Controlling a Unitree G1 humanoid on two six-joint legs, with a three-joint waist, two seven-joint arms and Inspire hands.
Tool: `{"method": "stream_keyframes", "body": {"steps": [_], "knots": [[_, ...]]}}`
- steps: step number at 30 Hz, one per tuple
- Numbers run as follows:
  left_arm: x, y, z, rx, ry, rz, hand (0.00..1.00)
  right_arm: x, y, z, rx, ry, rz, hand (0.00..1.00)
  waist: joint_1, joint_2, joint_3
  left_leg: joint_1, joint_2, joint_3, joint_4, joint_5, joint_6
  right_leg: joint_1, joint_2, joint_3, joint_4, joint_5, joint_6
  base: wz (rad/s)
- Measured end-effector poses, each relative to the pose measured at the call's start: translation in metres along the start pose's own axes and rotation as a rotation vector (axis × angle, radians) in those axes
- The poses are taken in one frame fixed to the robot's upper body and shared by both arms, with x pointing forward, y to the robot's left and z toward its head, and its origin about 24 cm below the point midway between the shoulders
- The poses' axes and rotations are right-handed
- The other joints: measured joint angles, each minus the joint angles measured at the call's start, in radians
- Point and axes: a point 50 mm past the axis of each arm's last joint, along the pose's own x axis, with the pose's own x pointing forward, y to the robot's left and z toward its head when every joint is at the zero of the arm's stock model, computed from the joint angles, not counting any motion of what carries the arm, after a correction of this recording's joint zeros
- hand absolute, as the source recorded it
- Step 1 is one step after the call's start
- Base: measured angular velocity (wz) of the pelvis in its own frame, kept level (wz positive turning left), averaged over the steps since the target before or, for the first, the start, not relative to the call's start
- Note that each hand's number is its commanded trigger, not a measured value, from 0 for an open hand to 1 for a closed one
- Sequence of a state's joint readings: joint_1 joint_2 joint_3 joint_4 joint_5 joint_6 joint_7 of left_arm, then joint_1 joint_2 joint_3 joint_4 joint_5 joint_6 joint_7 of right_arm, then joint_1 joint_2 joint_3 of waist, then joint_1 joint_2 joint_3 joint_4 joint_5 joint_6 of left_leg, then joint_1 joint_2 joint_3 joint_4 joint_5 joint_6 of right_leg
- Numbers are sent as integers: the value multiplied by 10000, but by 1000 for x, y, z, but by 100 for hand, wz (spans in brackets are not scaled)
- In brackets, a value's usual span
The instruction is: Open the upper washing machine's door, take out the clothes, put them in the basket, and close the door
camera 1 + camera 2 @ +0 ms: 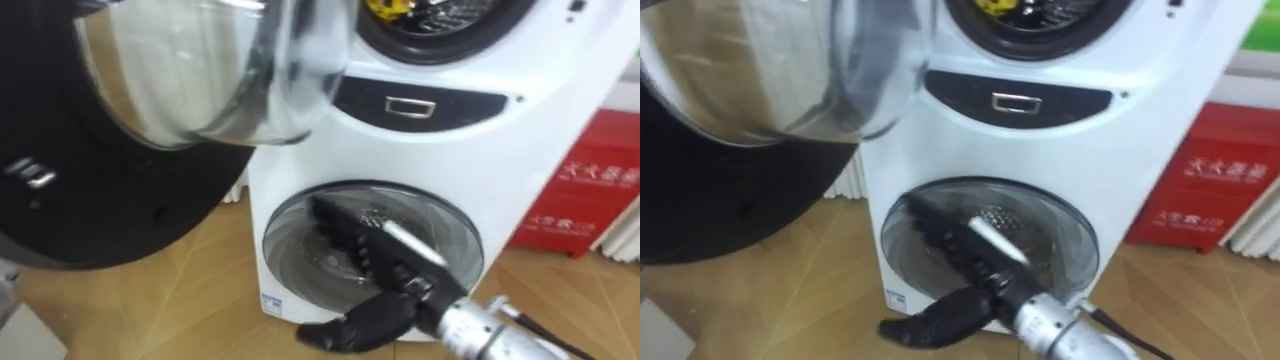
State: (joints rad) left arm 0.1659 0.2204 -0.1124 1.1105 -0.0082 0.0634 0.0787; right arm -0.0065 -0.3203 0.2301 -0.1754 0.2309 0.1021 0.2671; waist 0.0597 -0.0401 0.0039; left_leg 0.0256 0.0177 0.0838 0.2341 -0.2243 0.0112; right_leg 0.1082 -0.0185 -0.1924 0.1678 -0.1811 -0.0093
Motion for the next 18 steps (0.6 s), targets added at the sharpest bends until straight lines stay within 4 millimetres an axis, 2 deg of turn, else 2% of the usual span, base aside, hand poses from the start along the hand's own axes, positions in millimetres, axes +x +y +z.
{"method": "stream_keyframes", "body": {"steps": [6,8,15,18], "knots": [[0,-1,-4,-67,110,10,0,-5,-20,4,-39,-150,-1463,0,-61,-182,-58,66,37,120,-2,16,-25,65,21,49,2,0,0,-6],[-1,0,-8,-125,218,59,0,-5,-22,6,-59,-255,-1699,0,-74,-216,-50,145,37,151,-18,15,-23,144,24,90,1,0,0,-5],[-2,1,-14,-198,401,87,0,-7,-22,41,-549,-1780,-1843,0,-43,-238,-21,174,58,166,-32,11,-26,181,48,131,4,0,0,0],[-2,0,-13,-187,361,204,0,-4,-22,47,-632,-2037,-1788,0,-8,-229,-15,118,67,160,37,8,-28,148,47,152,23,0,-1,0]]}}
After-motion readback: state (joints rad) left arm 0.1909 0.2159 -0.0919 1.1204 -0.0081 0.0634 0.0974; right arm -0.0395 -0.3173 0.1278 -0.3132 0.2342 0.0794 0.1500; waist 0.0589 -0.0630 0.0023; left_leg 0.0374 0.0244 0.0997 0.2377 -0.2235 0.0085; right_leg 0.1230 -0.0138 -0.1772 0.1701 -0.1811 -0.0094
